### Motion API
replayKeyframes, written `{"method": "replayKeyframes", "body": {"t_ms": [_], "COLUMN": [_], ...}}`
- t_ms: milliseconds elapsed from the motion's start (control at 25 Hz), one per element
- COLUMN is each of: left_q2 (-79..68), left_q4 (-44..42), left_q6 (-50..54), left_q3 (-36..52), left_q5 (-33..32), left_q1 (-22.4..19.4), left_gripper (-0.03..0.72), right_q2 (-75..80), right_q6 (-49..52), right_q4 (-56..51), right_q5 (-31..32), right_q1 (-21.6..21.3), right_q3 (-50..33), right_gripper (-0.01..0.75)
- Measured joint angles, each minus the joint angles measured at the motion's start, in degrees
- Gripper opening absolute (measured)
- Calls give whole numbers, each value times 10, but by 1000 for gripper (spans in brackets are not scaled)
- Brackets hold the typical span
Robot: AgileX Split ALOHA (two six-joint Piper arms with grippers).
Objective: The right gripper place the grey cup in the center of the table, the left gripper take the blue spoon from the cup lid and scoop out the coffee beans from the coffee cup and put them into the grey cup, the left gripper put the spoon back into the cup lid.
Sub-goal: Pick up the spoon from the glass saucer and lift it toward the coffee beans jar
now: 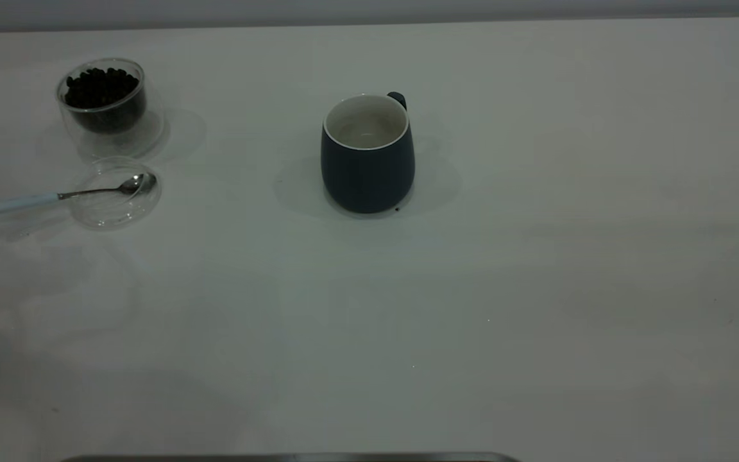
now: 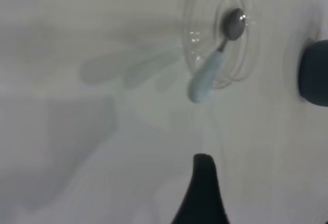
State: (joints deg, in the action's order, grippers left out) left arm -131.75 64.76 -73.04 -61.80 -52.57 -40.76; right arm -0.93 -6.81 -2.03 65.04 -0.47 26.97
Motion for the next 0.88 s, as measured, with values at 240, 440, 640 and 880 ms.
{"method": "replayKeyframes", "body": {"t_ms": [240, 440, 640, 880], "left_q2": [-63, -108, -140, -164], "left_q4": [21, 50, 76, 127], "left_q6": [-7, -18, -33, -59], "left_q3": [-42, -67, -73, -76], "left_q5": [-8, -31, -38, -56], "left_q1": [0, 0, 8, 29], "left_gripper": [696, 694, 691, 684], "right_q2": [0, 0, 0, 0], "right_q6": [0, 0, 0, 0], "right_q4": [0, 0, 0, 0], "right_q5": [0, 0, 0, 0], "right_q1": [0, 0, 0, 0], "right_q3": [0, 0, 0, 0], "right_gripper": [460, 460, 460, 460]}}
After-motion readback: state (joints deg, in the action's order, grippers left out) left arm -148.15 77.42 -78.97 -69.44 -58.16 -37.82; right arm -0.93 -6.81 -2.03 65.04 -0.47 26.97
